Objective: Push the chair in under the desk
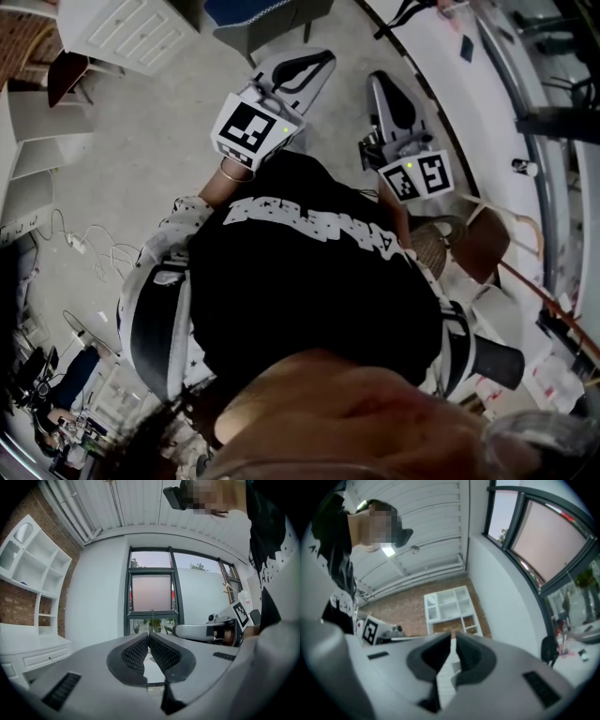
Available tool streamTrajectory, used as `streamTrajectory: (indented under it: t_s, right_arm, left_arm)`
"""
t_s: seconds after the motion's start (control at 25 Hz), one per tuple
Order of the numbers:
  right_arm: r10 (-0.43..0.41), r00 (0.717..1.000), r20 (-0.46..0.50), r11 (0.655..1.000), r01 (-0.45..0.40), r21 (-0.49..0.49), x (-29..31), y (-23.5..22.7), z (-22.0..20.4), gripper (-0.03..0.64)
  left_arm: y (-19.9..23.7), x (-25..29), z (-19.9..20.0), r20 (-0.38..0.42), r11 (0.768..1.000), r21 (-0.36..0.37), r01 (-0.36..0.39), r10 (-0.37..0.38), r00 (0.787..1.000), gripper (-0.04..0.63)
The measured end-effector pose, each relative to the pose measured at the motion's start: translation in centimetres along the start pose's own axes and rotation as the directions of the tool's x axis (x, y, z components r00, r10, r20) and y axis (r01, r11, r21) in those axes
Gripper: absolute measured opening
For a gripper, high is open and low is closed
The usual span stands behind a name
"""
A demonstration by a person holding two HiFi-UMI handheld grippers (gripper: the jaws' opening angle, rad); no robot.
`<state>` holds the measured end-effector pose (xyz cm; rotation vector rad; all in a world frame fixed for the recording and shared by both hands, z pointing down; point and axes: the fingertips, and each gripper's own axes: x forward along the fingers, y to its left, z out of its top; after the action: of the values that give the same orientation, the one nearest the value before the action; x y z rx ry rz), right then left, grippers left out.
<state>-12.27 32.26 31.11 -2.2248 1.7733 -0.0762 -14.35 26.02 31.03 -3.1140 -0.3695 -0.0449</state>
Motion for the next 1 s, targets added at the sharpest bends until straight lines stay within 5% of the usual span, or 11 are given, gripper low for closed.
streamTrajectory:
  t_s: [1.0]
  right_arm:
    - [-0.031, 0.995, -0.09, 0.999, 0.032, 0.007, 11.6, -7.5, -0.3, 0.032]
  left_arm:
    - [11.2, 7.8, -1.5, -0.003, 0.996, -0.085, 0.038, -0.038, 0.999, 0.035]
